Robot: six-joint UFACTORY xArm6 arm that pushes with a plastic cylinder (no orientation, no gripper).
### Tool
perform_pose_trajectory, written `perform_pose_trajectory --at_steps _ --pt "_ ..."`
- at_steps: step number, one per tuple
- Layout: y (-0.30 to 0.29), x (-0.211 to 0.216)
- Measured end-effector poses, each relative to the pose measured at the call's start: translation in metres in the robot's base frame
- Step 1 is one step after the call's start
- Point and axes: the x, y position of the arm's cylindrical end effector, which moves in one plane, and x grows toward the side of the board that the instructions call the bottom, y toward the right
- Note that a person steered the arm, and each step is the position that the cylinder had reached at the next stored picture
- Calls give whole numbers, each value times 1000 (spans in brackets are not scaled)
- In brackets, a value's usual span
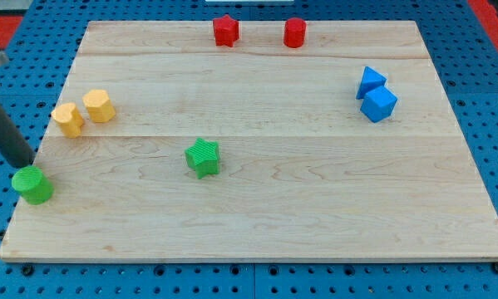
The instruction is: Push the green star into the green circle
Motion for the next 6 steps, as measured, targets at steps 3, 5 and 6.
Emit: perform_pose_trajectory --at_steps 3,5,6 --pt "68 30" --pt "186 -18" --pt "206 -56"
